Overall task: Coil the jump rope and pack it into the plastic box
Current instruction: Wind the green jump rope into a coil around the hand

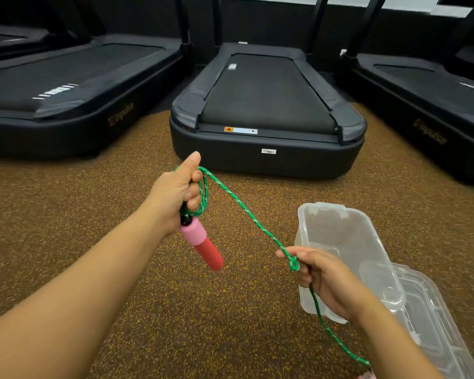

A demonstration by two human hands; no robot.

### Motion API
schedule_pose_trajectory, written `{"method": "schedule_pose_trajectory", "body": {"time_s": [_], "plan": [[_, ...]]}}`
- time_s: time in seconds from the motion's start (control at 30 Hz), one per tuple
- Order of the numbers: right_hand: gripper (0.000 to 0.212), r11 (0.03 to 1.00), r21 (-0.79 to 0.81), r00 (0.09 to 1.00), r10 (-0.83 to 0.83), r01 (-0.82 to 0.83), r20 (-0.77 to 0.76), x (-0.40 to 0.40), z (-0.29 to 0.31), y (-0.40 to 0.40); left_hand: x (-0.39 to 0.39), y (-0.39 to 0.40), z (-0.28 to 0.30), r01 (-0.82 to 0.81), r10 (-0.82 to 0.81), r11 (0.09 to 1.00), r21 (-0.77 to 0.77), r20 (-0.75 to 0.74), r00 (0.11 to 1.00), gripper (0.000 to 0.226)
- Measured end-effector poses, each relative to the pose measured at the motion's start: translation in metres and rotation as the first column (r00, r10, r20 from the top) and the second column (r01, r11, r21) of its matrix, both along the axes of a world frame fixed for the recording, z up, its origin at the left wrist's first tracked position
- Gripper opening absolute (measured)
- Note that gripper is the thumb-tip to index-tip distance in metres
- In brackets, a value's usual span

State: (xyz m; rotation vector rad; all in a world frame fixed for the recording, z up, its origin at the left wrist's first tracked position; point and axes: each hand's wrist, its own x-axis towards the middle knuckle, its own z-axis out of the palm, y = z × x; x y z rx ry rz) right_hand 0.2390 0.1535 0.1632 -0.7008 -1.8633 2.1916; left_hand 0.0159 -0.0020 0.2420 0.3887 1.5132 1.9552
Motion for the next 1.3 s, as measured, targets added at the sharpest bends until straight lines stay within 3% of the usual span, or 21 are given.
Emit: {"method": "schedule_pose_trajectory", "body": {"time_s": [0.1,0.2,0.3,0.37,0.5,0.63,0.8,0.97,1.13,1.2,1.3], "plan": [[0.027,0.949,0.304,0.992,0.048,-0.082,0.119,0.0,-0.008,0.001,-0.001,0.001,0.001,-0.01,0.01,1.0,0.006,-0.018,1.0,0.044],[0.016,0.851,0.525,0.976,-0.117,0.003,0.183,-0.006,-0.026,0.001,0.0,0.003,0.004,-0.005,0.005,1.0,0.02,-0.021,1.0,0.043],[0.01,0.876,0.404,0.934,-0.335,0.262,0.121,-0.01,-0.046,-0.006,0.003,0.005,0.01,0.01,-0.009,0.999,0.04,-0.02,1.0,0.044],[0.01,0.895,0.316,0.922,-0.367,0.314,0.125,-0.013,-0.054,-0.014,0.006,0.007,0.012,0.028,-0.027,0.999,0.038,-0.03,0.999,0.044],[0.008,0.888,0.432,0.946,-0.262,0.16,0.189,-0.018,-0.053,-0.027,0.02,0.014,0.008,0.131,-0.132,0.991,-0.025,-0.085,0.988,0.045],[0.016,0.896,0.441,0.973,-0.148,0.057,0.175,-0.03,-0.037,-0.029,0.035,0.022,0.005,0.21,-0.222,0.972,-0.101,-0.124,0.967,0.046],[0.012,0.912,0.411,0.99,-0.072,0.015,0.123,-0.037,-0.025,-0.029,0.04,0.027,0.011,0.229,-0.239,0.969,-0.091,-0.117,0.964,0.045],[0.022,0.97,0.136,0.979,-0.202,0.204,-0.031,-0.037,-0.018,-0.028,0.038,0.024,0.012,0.237,-0.251,0.965,-0.11,-0.136,0.958,0.046],[0.021,0.988,0.069,0.979,-0.124,0.136,-0.163,-0.041,0.007,-0.026,0.041,0.022,0.005,0.327,-0.365,0.919,-0.218,-0.167,0.916,0.045],[0.025,0.983,0.134,0.976,-0.1,0.127,-0.191,-0.045,0.018,-0.029,0.044,0.023,0.003,0.347,-0.388,0.907,-0.241,-0.155,0.908,0.045],[0.037,0.908,0.387,0.981,-0.105,0.163,-0.166,-0.049,0.023,-0.032,0.046,0.025,0.005,0.382,-0.419,0.894,-0.234,-0.134,0.898,0.046]]}}
